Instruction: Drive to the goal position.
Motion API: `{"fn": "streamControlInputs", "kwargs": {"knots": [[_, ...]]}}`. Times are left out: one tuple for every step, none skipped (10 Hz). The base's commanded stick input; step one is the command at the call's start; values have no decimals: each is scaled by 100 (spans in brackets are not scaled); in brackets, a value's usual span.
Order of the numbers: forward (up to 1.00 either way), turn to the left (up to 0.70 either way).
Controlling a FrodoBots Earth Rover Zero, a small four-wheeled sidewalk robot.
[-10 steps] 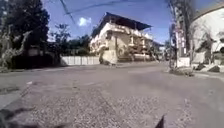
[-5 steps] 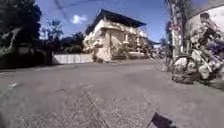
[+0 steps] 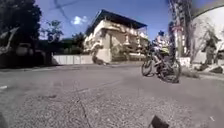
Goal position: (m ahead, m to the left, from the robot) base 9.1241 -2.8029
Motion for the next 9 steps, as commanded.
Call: {"fn": "streamControlInputs", "kwargs": {"knots": [[70, -3], [70, -3], [70, -3], [70, -3], [70, -3], [70, -3], [70, -3], [70, -3], [70, -3]]}}
